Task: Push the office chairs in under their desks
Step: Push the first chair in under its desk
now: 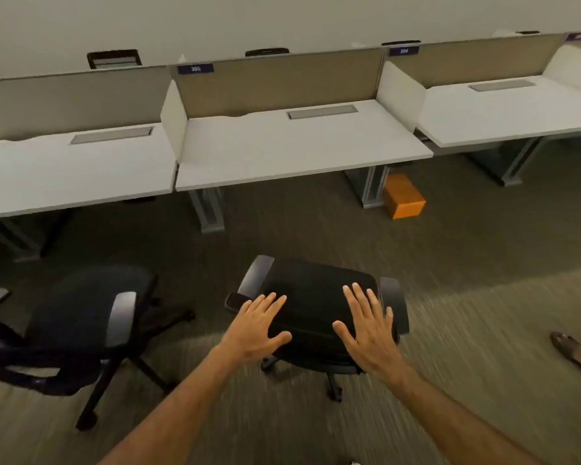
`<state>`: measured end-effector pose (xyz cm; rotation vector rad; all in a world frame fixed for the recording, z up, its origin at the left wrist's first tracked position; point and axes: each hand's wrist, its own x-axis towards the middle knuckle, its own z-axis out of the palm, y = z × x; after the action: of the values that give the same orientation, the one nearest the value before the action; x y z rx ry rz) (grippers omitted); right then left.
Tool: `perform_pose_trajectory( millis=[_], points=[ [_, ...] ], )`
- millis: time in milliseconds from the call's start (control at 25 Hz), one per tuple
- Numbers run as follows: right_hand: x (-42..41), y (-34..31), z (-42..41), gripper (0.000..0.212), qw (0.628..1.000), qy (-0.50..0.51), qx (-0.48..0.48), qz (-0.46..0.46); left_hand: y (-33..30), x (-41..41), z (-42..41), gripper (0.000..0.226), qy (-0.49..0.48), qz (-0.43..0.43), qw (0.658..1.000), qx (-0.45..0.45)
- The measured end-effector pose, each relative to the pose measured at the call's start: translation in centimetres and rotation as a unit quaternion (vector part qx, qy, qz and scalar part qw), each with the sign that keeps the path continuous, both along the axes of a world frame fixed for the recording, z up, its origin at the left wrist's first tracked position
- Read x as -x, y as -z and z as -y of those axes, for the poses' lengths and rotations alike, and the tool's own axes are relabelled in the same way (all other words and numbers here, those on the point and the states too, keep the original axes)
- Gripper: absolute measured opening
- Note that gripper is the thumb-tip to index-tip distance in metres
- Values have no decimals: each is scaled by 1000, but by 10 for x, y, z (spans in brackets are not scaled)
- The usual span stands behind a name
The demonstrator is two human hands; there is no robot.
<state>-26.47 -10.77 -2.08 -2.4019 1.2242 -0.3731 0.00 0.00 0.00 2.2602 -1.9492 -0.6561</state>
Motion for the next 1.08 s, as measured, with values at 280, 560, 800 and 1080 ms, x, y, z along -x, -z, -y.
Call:
perform_pose_trajectory(
  millis=[280, 560, 800, 1080],
  points=[
    [6, 41, -1, 74, 976, -35, -98, -193, 40, -23, 17, 77, 82, 43, 987, -129],
    [0, 44, 20, 68, 973, -38, -82, -213, 46, -55, 67, 72, 160, 52, 972, -164],
    [-4, 41, 72, 62, 971, -53, -87, -218, 60, -57, 107, 75, 172, 61, 975, -131],
    [-3, 42, 182, 53, 963, -112, -112, -220, 57, -36, 172, 76, 76, 46, 984, -152]
  ],
)
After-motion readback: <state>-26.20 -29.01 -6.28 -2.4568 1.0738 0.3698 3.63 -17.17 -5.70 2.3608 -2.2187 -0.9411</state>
